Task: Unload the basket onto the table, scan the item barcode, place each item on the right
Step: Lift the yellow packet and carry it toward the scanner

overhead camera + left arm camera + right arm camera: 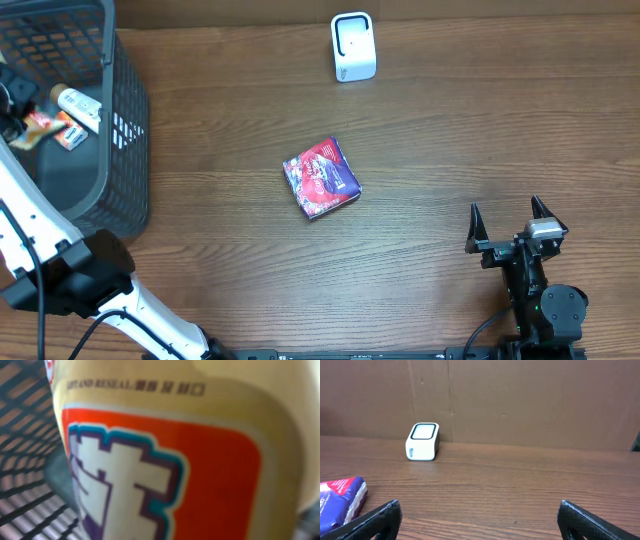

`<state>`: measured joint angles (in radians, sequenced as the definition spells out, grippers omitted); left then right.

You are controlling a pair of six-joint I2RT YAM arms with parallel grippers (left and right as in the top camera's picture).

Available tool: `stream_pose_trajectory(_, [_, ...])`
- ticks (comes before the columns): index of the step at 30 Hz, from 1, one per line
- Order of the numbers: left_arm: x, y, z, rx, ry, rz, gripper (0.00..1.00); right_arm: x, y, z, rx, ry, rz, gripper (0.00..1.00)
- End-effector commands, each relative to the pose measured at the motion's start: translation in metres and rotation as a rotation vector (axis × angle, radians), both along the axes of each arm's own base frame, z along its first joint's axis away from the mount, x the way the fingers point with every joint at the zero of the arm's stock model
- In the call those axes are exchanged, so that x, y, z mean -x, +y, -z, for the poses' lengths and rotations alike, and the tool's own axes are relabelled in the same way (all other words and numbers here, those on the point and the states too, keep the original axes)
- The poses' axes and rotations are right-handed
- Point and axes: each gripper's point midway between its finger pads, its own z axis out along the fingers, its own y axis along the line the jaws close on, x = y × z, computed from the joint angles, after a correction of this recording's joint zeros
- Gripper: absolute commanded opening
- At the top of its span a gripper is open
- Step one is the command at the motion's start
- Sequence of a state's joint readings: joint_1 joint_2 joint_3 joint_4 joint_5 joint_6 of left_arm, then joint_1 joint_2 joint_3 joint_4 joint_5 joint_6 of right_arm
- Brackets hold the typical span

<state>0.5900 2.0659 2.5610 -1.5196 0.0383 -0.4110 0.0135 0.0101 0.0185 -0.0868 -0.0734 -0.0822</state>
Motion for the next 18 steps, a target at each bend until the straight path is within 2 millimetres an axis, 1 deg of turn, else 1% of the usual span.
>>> stream_pose_trajectory(1, [-0.027, -0.067, -0.060, 0.035, -0.215, 0.252, 0.04, 0.000, -0.001, 0.002, -0.004, -0.003, 0.006, 1.00])
stream_pose_trajectory(3, [-0.033, -0.096, -0.076, 0.035, -0.259, 0.323, 0.04, 0.000, -0.001, 0.002, -0.004, -0.003, 0.006, 1.00])
stream_pose_trajectory(4, [-0.038, -0.122, -0.085, 0.036, -0.288, 0.401, 0.04, 0.000, -0.001, 0.002, -0.004, -0.003, 0.006, 1.00])
stream_pose_trajectory(5, [-0.041, -0.135, -0.088, 0.034, -0.296, 0.436, 0.04, 0.000, -0.001, 0.002, -0.004, -0.003, 0.006, 1.00])
stream_pose_trajectory(6, [-0.046, -0.157, -0.092, 0.030, -0.304, 0.494, 0.04, 0.000, -0.001, 0.002, -0.004, -0.003, 0.006, 1.00])
stream_pose_trajectory(8, [-0.052, -0.201, -0.091, 0.037, -0.296, 0.606, 0.04, 0.000, -0.001, 0.002, -0.004, -0.003, 0.006, 1.00])
stream_pose_trajectory(9, [-0.054, -0.217, -0.088, 0.042, -0.287, 0.647, 0.04, 0.000, -0.001, 0.002, -0.004, -0.003, 0.006, 1.00])
stream_pose_trajectory(11, [-0.055, -0.270, -0.075, 0.067, -0.239, 0.768, 0.04, 0.000, -0.001, 0.002, -0.004, -0.003, 0.006, 1.00])
stream_pose_trajectory(13, [-0.053, -0.312, -0.055, 0.081, -0.168, 0.853, 0.04, 0.000, -0.001, 0.002, -0.004, -0.003, 0.006, 1.00])
stream_pose_trajectory(14, [-0.052, -0.321, -0.050, 0.081, -0.148, 0.871, 0.04, 0.000, -0.001, 0.002, -0.004, -0.003, 0.006, 1.00])
stream_pose_trajectory(15, [-0.047, -0.348, -0.033, 0.085, -0.089, 0.925, 0.04, 0.000, -0.001, 0.002, -0.004, -0.003, 0.006, 1.00])
stream_pose_trajectory(18, [-0.037, -0.390, 0.000, 0.087, 0.015, 1.013, 0.04, 0.000, -0.001, 0.002, -0.004, -0.003, 0.006, 1.00])
